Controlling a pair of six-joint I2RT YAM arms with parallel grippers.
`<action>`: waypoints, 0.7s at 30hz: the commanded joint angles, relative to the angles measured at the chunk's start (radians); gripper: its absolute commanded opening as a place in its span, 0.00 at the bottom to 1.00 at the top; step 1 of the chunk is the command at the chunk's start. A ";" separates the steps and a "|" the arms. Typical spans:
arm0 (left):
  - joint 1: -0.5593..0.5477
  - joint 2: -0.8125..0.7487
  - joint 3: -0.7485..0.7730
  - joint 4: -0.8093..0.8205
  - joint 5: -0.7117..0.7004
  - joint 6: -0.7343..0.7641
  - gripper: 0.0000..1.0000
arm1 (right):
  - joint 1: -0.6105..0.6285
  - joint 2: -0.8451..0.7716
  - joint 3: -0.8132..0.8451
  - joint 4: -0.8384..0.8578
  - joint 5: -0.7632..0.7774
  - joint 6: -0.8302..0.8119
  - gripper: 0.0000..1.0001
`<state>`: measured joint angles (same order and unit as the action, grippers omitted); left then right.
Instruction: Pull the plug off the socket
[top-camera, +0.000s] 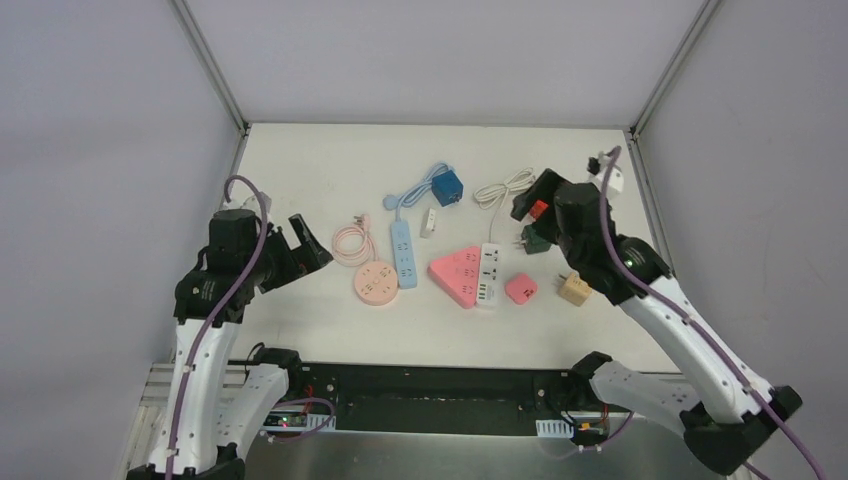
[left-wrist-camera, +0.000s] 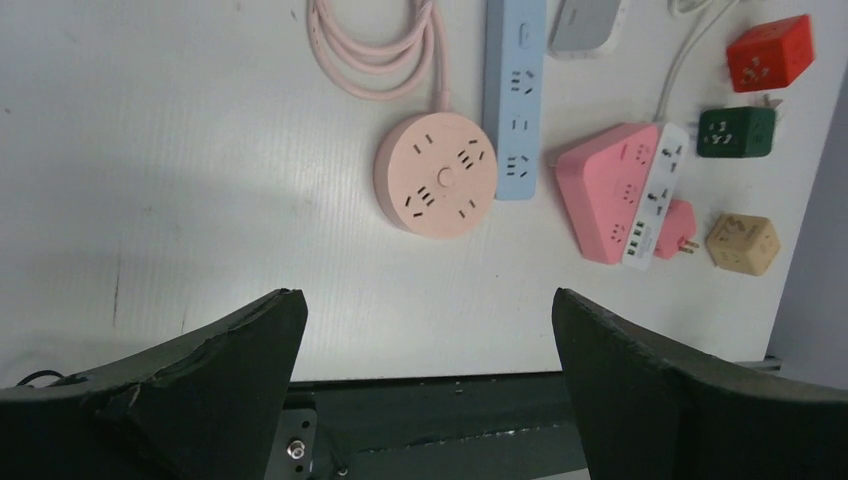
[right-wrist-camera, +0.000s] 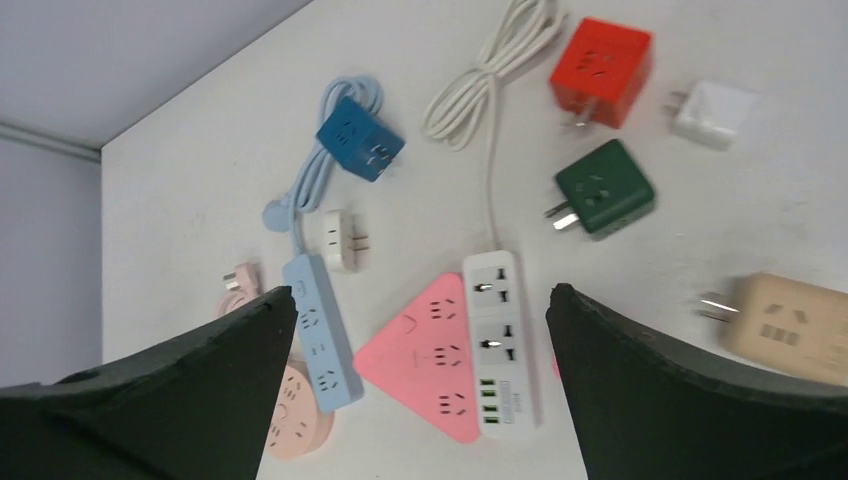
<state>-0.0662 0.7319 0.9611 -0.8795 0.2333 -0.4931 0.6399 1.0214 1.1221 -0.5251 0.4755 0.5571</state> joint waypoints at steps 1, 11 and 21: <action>-0.006 -0.061 0.156 -0.132 -0.078 0.023 0.99 | -0.001 -0.162 0.078 -0.265 0.230 -0.084 1.00; -0.006 -0.115 0.593 -0.398 -0.198 0.039 0.99 | -0.002 -0.316 0.525 -0.602 0.437 -0.220 1.00; -0.006 -0.194 0.715 -0.466 -0.299 0.030 0.99 | -0.002 -0.326 0.726 -0.646 0.511 -0.306 1.00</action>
<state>-0.0662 0.5446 1.6634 -1.2869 -0.0147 -0.4694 0.6399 0.6769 1.8198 -1.1244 0.9398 0.3096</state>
